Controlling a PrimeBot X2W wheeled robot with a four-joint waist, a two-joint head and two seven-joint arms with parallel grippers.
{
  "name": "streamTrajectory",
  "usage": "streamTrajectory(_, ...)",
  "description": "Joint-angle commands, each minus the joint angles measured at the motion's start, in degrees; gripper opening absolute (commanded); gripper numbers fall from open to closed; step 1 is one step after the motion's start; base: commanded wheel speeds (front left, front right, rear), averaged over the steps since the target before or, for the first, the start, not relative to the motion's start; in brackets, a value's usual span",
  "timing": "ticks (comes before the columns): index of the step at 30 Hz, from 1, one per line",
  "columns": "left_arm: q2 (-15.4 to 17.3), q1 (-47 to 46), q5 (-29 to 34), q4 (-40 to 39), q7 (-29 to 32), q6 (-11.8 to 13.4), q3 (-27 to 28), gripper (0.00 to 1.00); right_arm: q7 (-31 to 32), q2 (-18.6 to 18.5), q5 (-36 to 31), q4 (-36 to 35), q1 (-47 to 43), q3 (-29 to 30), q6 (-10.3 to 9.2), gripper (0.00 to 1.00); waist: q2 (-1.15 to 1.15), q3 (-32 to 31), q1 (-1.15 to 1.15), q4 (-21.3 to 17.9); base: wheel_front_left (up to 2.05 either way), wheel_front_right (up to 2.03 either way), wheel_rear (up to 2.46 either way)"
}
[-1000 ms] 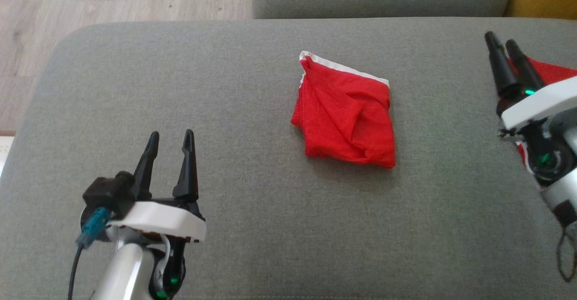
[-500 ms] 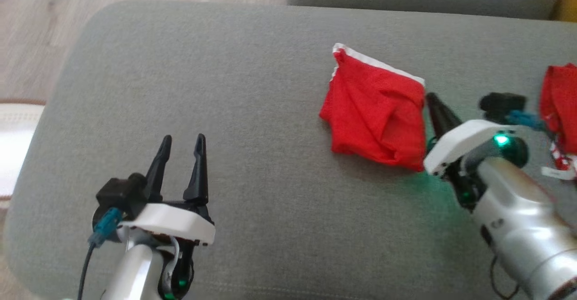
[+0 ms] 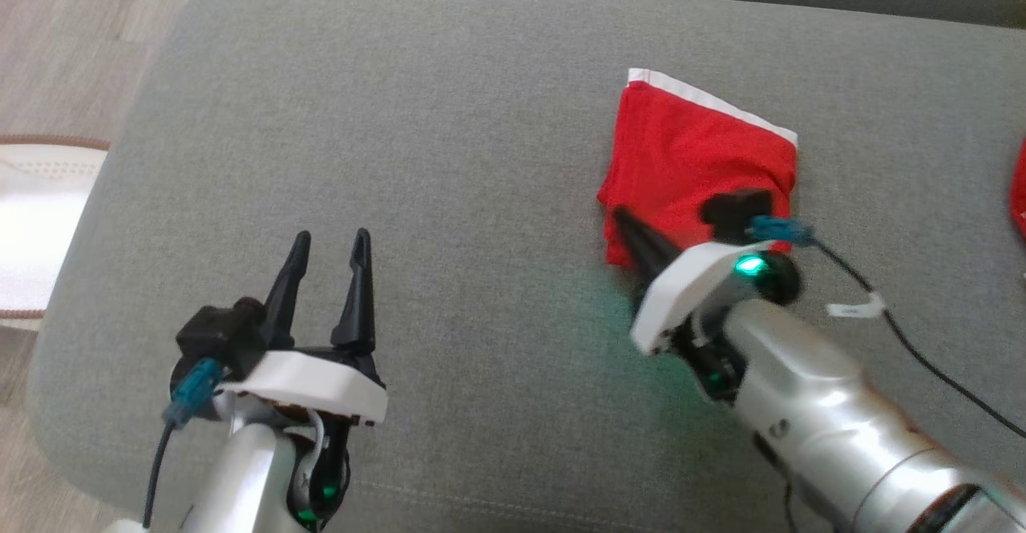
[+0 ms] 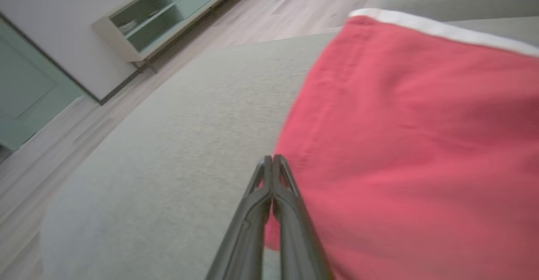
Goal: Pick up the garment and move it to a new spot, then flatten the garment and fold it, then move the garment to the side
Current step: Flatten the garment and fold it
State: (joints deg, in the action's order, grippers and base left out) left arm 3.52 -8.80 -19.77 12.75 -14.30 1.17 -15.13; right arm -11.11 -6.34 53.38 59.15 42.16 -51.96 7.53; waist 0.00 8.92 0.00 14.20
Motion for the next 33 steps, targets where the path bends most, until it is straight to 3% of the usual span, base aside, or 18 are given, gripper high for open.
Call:
streamTrajectory(1,0.3,-2.7,0.7,-1.7,-0.7,-0.2,2.7,1.00,-0.6,1.6,0.3,-4.3,-0.1,-2.5,-0.04,0.00,0.00,-0.2,0.00,-0.6,0.00,0.00,0.00)
streamTrajectory(7,0.3,-2.4,1.4,-2.0,-0.7,-0.3,3.8,1.00,-3.1,-1.7,1.9,-11.9,2.0,-4.4,-0.04,0.00,0.00,-1.6,0.00,-3.2,0.00,0.00,0.00)
streamTrajectory(11,0.6,-1.7,2.0,-2.8,-0.7,-0.5,4.7,1.00,-3.8,-6.1,0.4,-16.1,3.8,-2.4,-0.04,0.00,0.00,-2.9,0.00,-5.6,0.00,0.00,0.00)
streamTrajectory(12,0.7,-1.6,2.1,-3.1,-0.7,-0.6,5.0,1.00,-3.8,-7.3,-0.3,-17.4,4.1,-1.1,-0.04,0.05,0.00,-3.1,0.00,-6.2,0.00,0.00,0.00)
streamTrajectory(13,0.8,-1.4,2.3,-3.4,-0.7,-0.6,5.3,1.00,-3.8,-8.5,-1.1,-18.8,4.3,0.7,-0.04,0.30,0.00,-3.4,0.00,-6.8,0.00,0.00,0.00)
streamTrajectory(15,1.1,-1.1,2.5,-3.8,-0.7,-0.6,5.8,1.00,-3.9,-10.8,-3.4,-20.9,3.9,3.7,-0.04,0.98,0.00,-4.0,0.00,-8.0,0.00,0.00,0.00)
streamTrajectory(25,2.1,0.8,2.9,-4.6,-0.7,-0.3,8.3,1.00,-3.9,-16.7,-13.0,-27.8,-4.7,17.2,-0.04,1.00,0.00,-6.6,0.00,-13.2,0.00,0.00,0.00)
streamTrajectory(33,2.4,2.4,4.3,-5.9,-0.7,0.0,9.5,1.00,-3.9,-15.9,-18.7,-35.3,-17.2,28.0,-0.04,1.00,0.00,-7.6,0.00,-15.4,0.00,0.00,0.00)
